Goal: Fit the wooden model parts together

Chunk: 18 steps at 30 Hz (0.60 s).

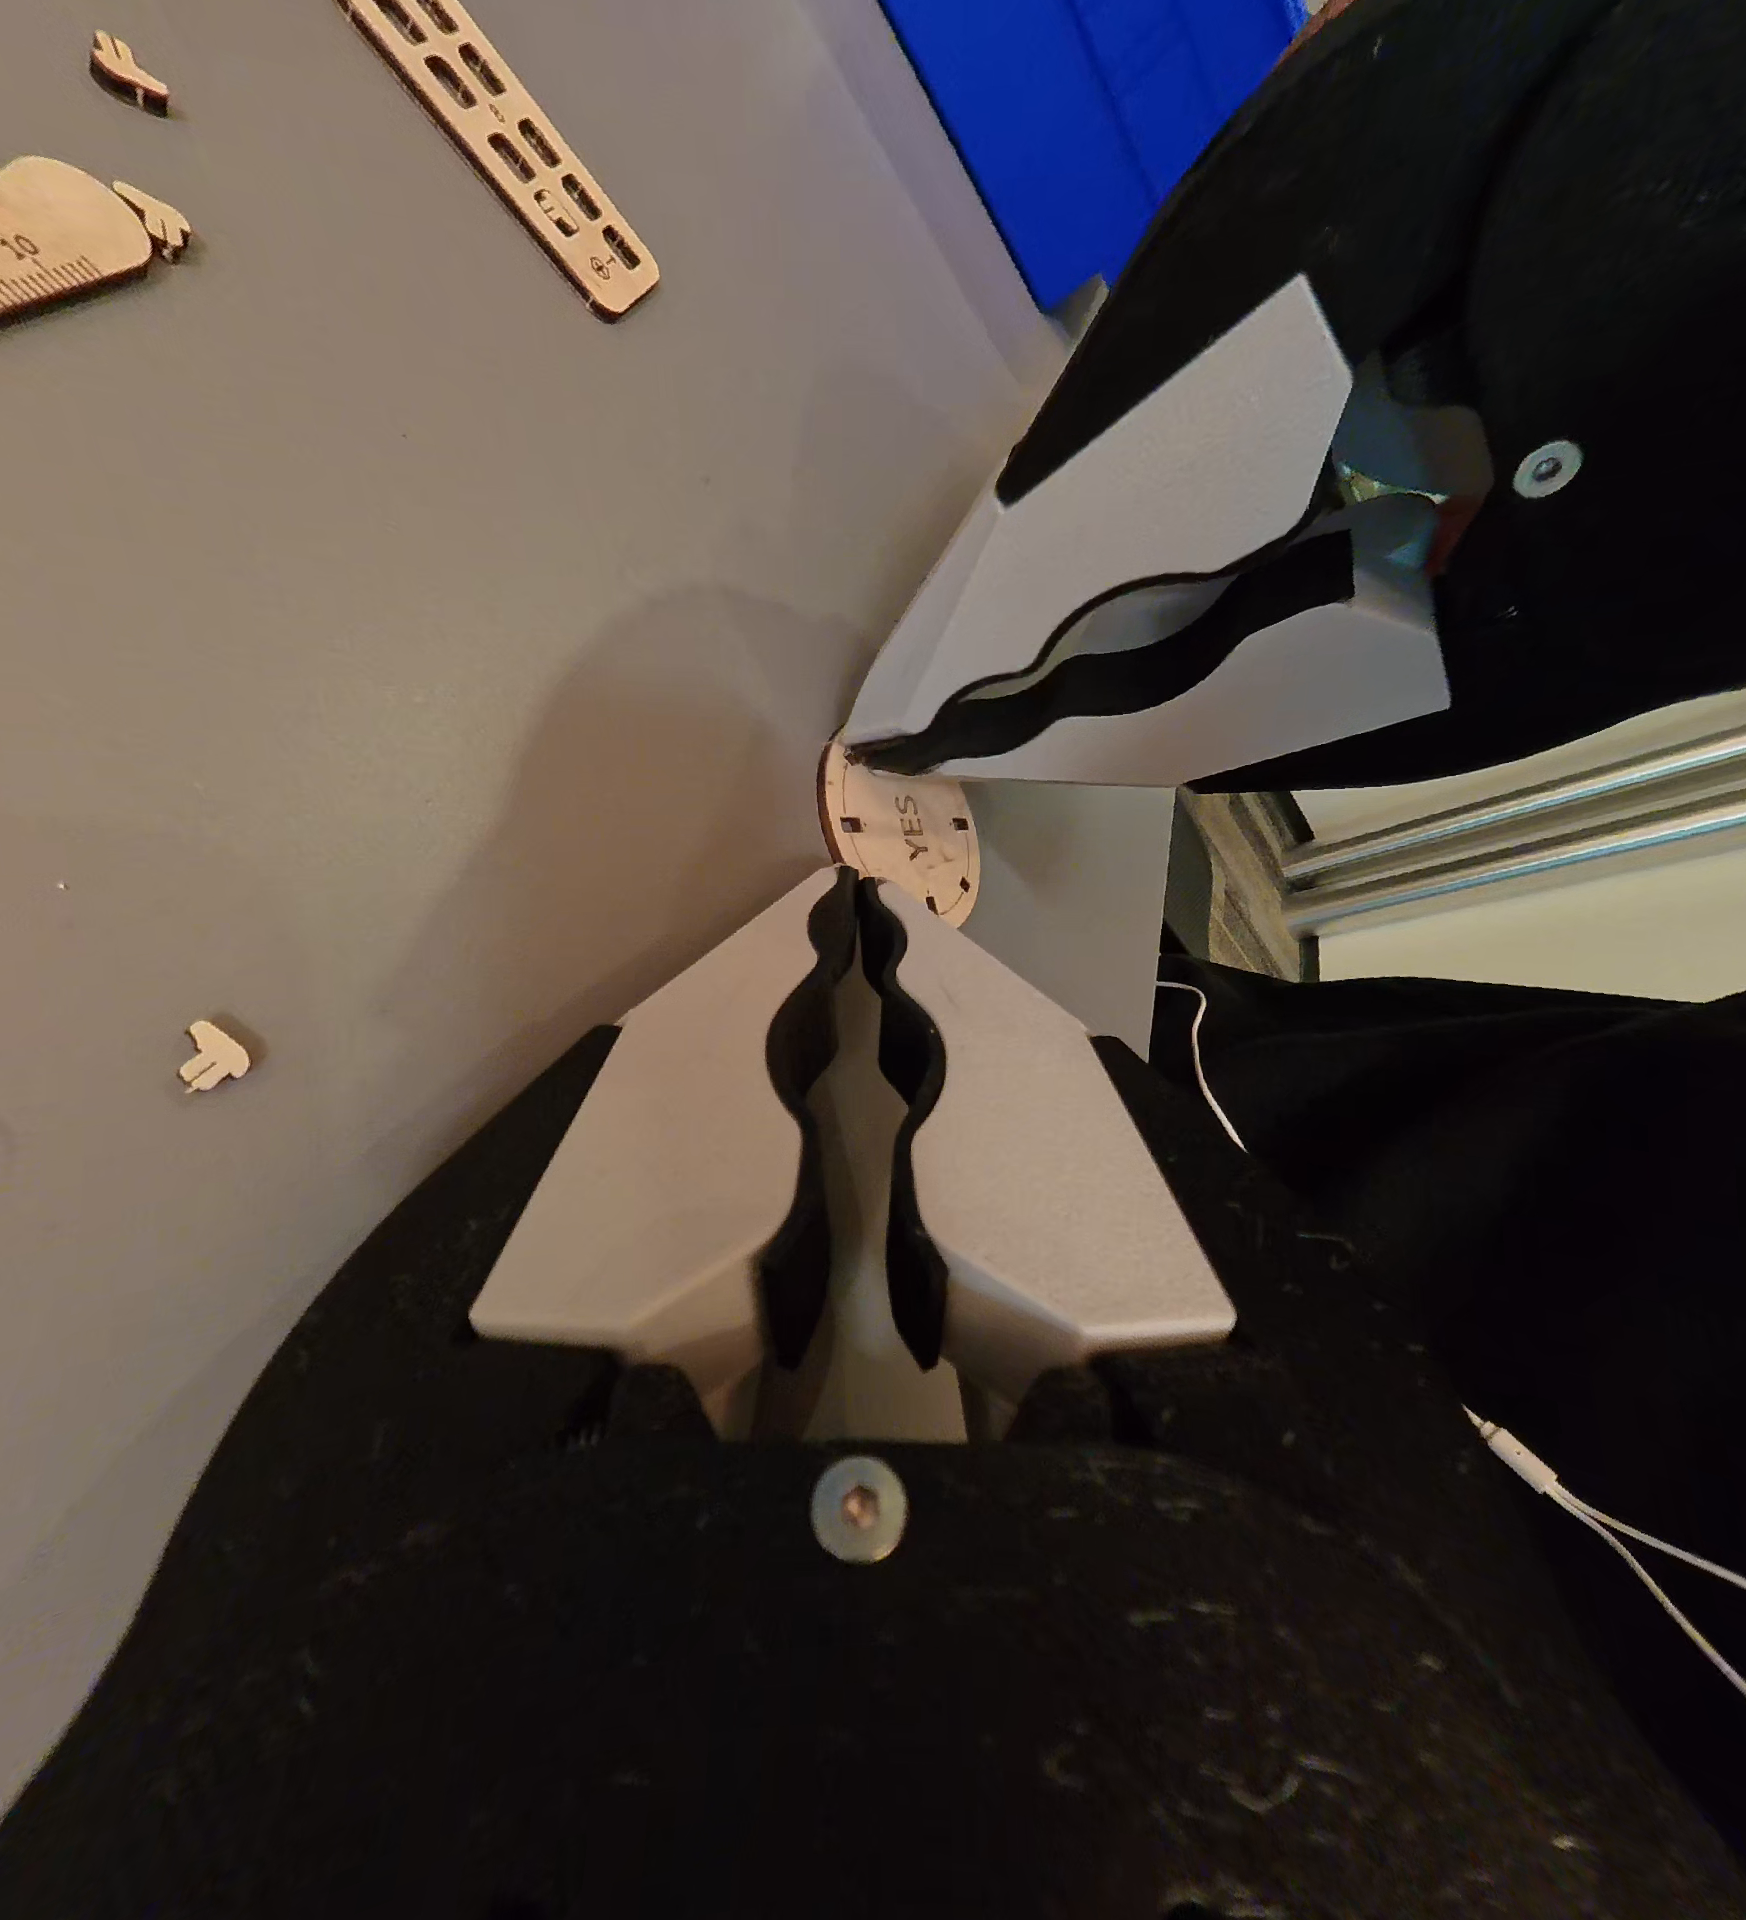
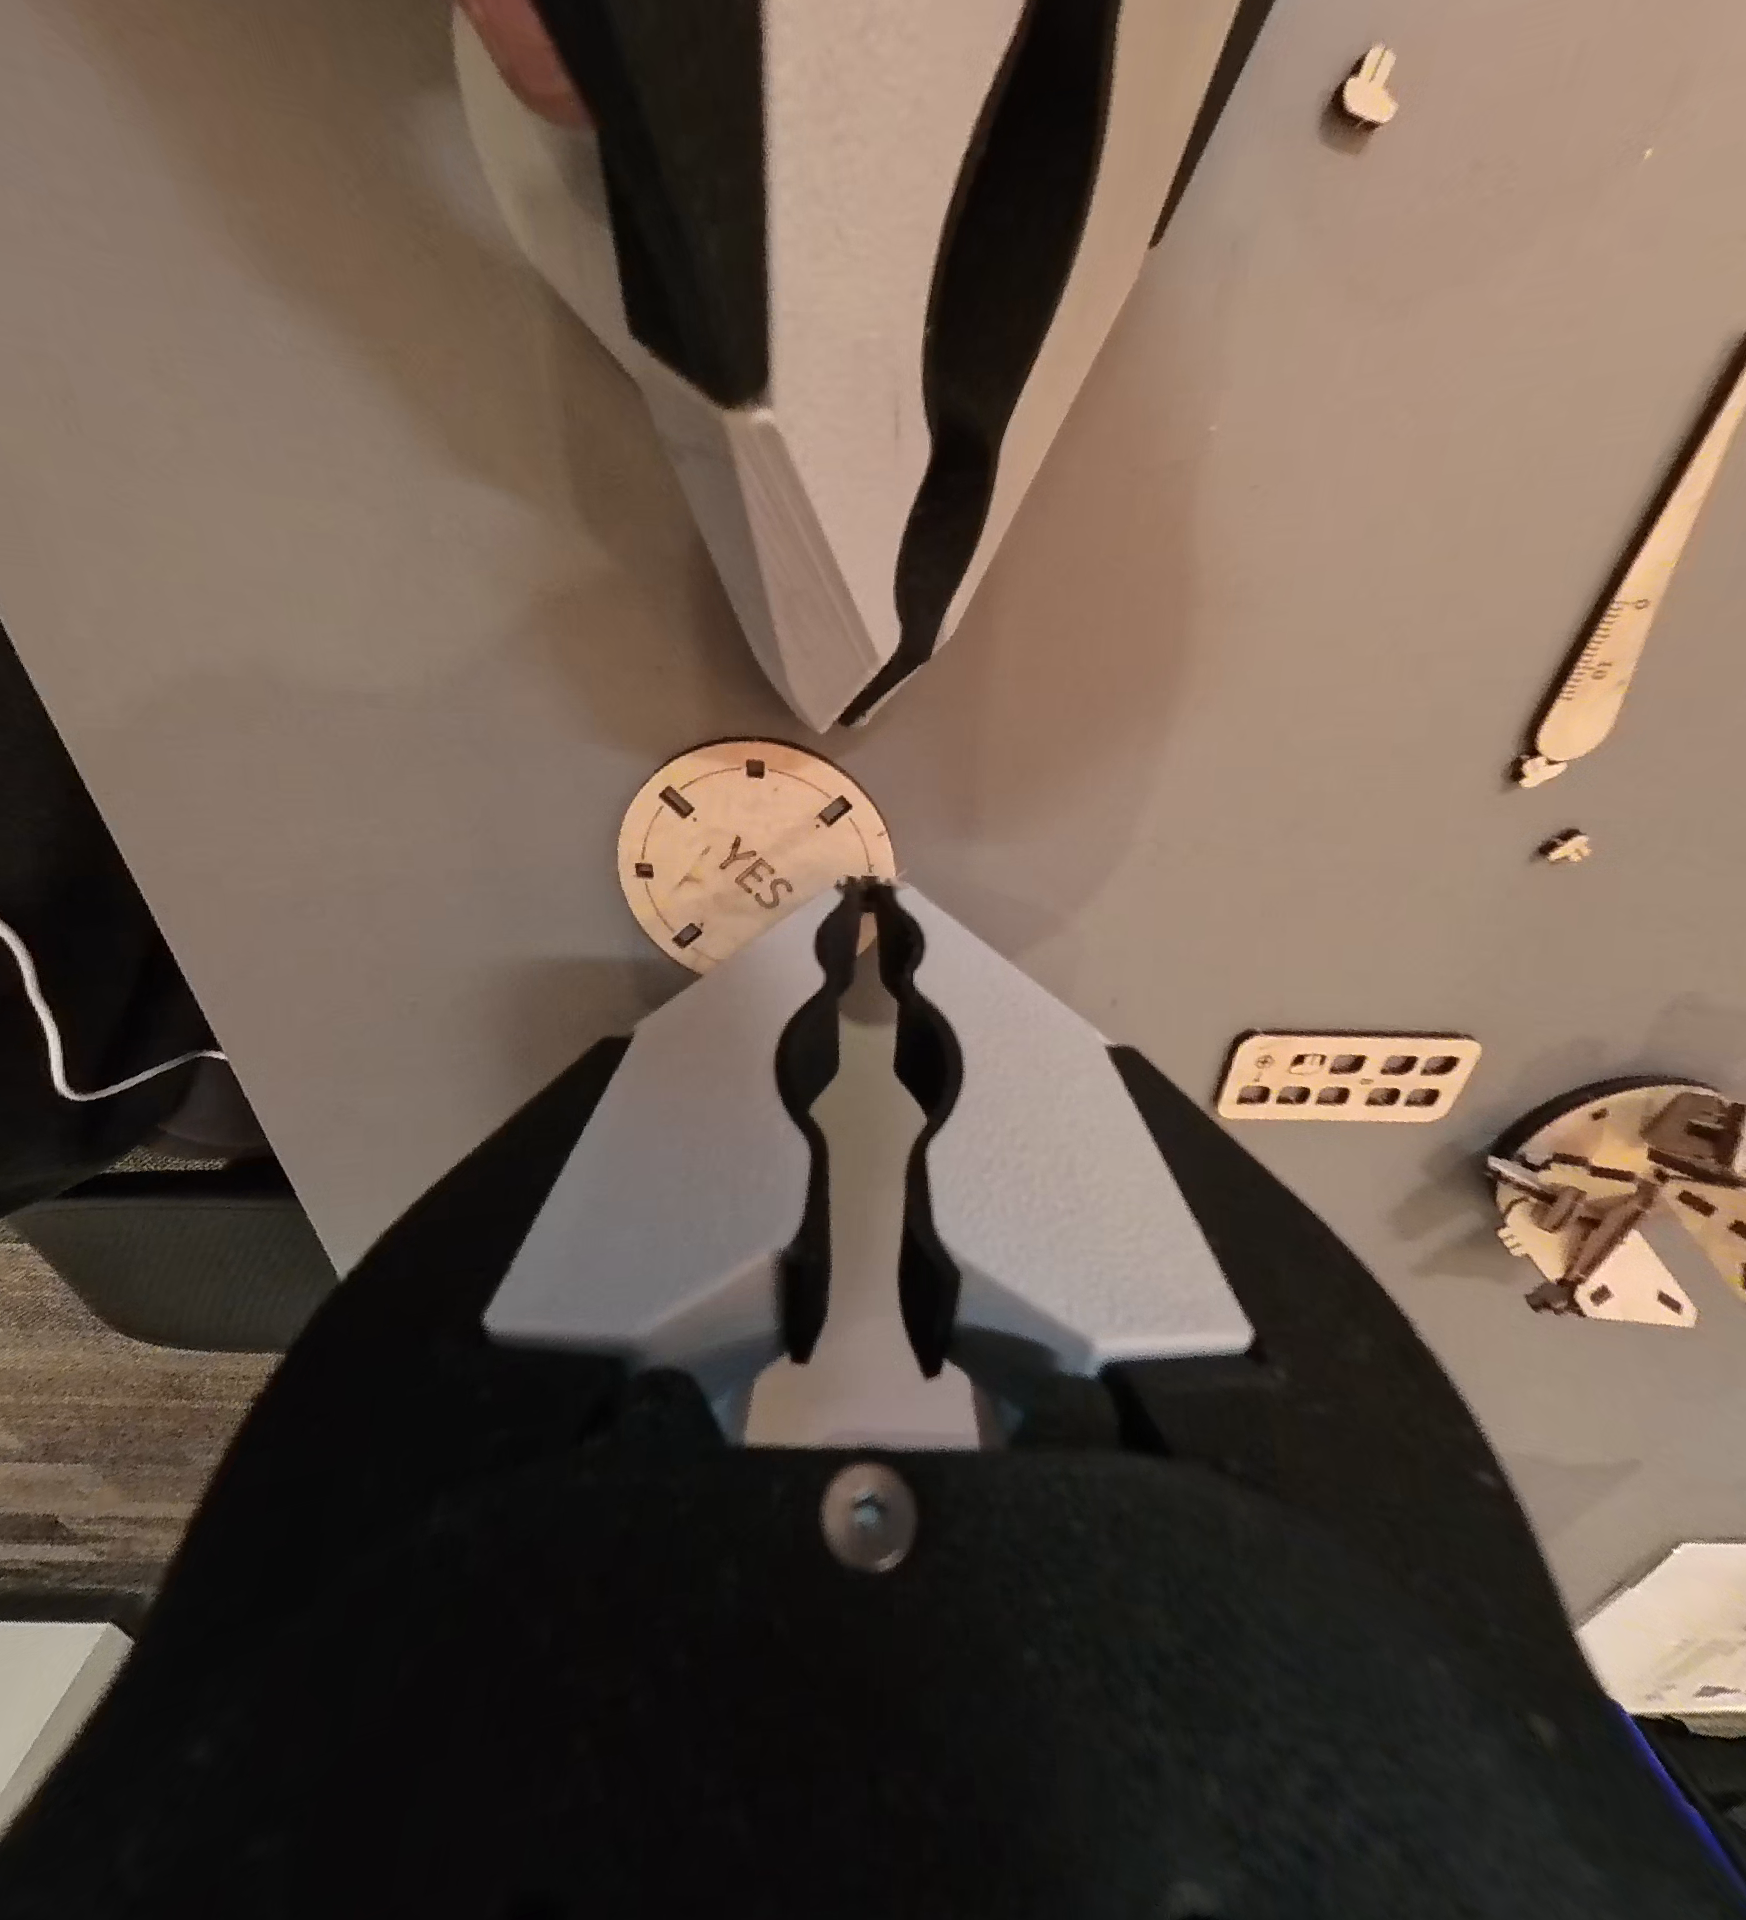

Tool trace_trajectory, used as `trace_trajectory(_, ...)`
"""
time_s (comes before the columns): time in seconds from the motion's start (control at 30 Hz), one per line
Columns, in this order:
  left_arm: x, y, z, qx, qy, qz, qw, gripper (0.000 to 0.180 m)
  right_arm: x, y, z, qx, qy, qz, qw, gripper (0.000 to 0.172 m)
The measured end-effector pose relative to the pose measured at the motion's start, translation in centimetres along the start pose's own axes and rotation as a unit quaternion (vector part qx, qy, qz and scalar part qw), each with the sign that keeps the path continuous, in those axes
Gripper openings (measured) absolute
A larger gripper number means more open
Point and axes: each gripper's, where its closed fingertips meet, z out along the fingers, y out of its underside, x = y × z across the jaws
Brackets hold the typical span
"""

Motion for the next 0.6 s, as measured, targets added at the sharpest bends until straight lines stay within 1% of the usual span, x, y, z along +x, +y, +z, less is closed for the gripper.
trace_trajectory(0.4, 0.00, 0.00, 0.01, -0.001, 0.000, 0.000, 1.000, 0.000, 0.00, -0.03, 0.05, -0.013, -0.002, -0.008, 1.000, 0.000)
trace_trajectory(0.6, -0.04, 0.04, 0.05, -0.002, -0.002, 0.000, 1.000, 0.000, -0.01, -0.03, 0.08, -0.041, -0.028, -0.009, 0.999, 0.000)
